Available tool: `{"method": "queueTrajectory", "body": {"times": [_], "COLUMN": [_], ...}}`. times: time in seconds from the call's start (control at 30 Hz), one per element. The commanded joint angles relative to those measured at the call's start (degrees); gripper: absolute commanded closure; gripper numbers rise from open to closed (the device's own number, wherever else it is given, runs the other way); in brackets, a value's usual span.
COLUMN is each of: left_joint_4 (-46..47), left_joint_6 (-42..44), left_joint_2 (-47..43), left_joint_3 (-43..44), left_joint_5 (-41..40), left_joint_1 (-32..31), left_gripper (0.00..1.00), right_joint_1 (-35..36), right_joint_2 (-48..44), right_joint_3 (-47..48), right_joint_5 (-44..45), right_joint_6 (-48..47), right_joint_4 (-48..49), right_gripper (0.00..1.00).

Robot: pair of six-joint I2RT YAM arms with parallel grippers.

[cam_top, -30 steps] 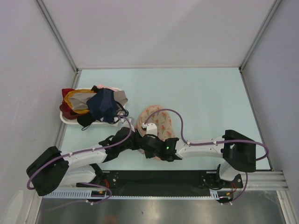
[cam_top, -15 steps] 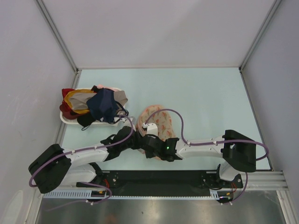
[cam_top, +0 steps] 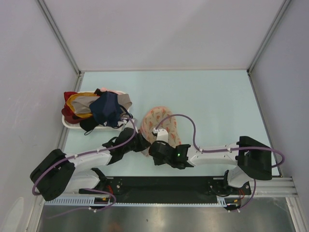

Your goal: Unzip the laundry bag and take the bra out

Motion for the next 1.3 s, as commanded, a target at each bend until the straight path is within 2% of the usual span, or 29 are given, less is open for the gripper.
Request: {"method": "queueTrajectory", "body": {"times": [0.0, 0.67, 0.93, 1.17, 1.2, 1.27], "left_joint_4": [0.4, 0.7, 0.0, 1.4, 1.0, 0.1], "left_joint_6": [3.1, 6.0, 12.3, 15.2, 15.2, 15.5], "left_joint_2": [0.1, 3.0, 7.8, 12.4, 12.5, 11.5], "left_joint_3": [2.0, 4.1, 10.5, 15.1, 15.2, 15.3], "left_joint_5": [-2.0, -1.1, 0.7, 6.2, 6.4, 6.0], "left_joint_1": [2.3, 5.0, 4.9, 4.5, 4.5, 4.5], "left_gripper": [1.0, 1.0, 1.0, 1.0, 0.86, 0.68], "right_joint_1": [0.6, 0.7, 1.1, 1.2, 1.2, 1.1], "right_joint_2": [-3.1, -6.9, -7.4, -6.7, -6.4, -5.0], "right_joint_3": [-2.2, -6.6, -6.3, -5.5, -4.9, -3.9], "right_joint_5": [1.4, 2.4, 2.2, 2.6, 2.7, 2.9], "right_joint_6": [2.6, 6.4, 6.1, 5.7, 5.4, 4.4], "right_joint_4": [-2.8, -5.6, -5.2, -4.3, -4.0, -3.7], "right_gripper": [1.0, 1.0, 1.0, 1.0, 1.0, 1.0]}}
